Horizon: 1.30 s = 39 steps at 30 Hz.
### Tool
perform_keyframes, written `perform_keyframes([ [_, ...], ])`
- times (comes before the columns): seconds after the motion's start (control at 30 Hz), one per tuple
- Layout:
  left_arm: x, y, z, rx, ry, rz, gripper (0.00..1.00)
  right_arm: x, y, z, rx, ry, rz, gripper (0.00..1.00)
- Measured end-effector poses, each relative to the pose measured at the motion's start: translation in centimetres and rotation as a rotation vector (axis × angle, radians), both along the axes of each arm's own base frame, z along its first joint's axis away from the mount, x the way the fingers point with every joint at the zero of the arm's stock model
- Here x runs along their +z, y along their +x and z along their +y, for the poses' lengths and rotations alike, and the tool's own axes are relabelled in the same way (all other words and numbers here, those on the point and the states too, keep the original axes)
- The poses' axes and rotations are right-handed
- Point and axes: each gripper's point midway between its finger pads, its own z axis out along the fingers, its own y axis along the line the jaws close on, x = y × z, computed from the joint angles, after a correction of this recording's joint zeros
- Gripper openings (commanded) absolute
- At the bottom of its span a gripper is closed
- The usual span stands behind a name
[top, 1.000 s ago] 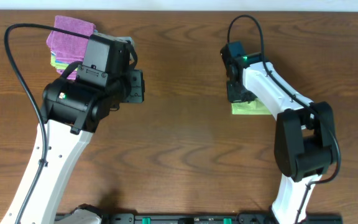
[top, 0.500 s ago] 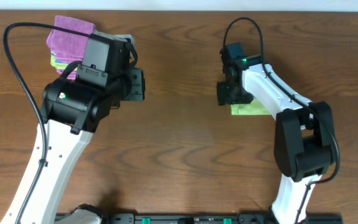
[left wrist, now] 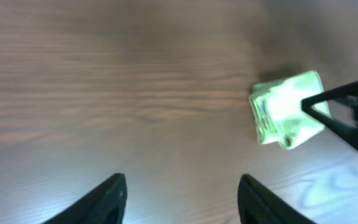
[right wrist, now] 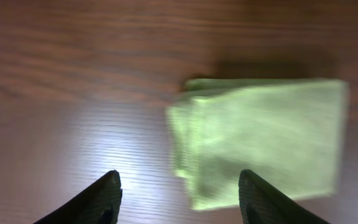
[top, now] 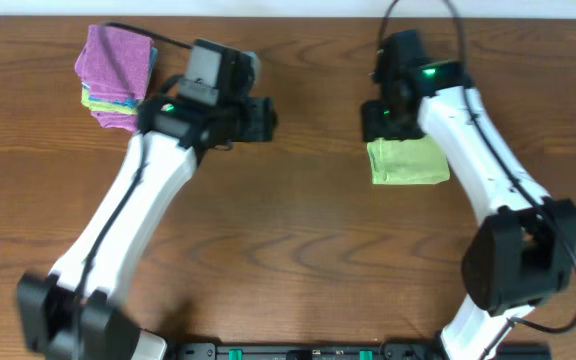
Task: Fold the cloth
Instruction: 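Reach the left gripper to the green bundle and grasp it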
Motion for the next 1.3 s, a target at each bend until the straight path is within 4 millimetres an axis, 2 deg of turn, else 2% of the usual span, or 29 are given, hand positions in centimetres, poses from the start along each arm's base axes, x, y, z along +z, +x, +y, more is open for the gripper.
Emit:
perform_keyframes([
  [0.03, -1.8, 0.3, -1.2, -0.033, -0.042, 0.037, 0.65, 0.0, 0.1, -1.7, -0.042, 0.0, 0.008, 0.49],
  [0.1, -4.4, 0.9, -3.5, -0.09, -0.116, 0.077, 0.76, -0.2, 0.3, -5.0, -0.125, 0.015, 0.019, 0.02],
  [0.2, -6.4, 1.4, -6.3, -0.153, -0.179, 0.086, 0.8, -0.3, 0.4, -8.2, -0.207, 0.036, 0.022, 0.02],
  [0.23, -7.1, 1.4, -7.9, -0.184, -0.21, 0.086, 0.81, -0.5, 0.3, -9.6, -0.242, 0.041, 0.025, 0.02],
  [0.3, -8.0, 1.3, -10.3, -0.235, -0.252, 0.078, 0.82, -1.0, 0.2, -11.1, -0.281, 0.048, 0.027, 0.02],
  [0.4, -9.2, 0.7, -13.3, -0.289, -0.305, 0.082, 0.82, -2.2, -0.2, -12.2, -0.31, 0.058, 0.034, 0.02],
  [0.5, -10.4, 0.2, -15.0, -0.31, -0.339, 0.103, 0.83, -3.7, -0.4, -12.7, -0.325, 0.063, 0.034, 0.01],
  [0.77, -13.6, 0.0, -16.2, -0.29, -0.395, 0.187, 0.84, -6.2, -0.5, -14.0, -0.374, 0.085, 0.01, 0.02],
  [0.97, -13.6, 0.5, -17.4, -0.281, -0.434, 0.168, 0.88, -7.2, 0.3, -14.1, -0.378, 0.099, -0.005, 0.01],
  [1.1, -13.5, 0.3, -18.5, -0.275, -0.46, 0.172, 0.89, -9.0, 0.7, -13.9, -0.392, 0.117, 0.017, 0.01],
  [1.3, -14.9, 0.0, -18.7, -0.238, -0.468, 0.234, 0.89, -11.4, 1.0, -13.9, -0.413, 0.125, 0.045, 0.02],
])
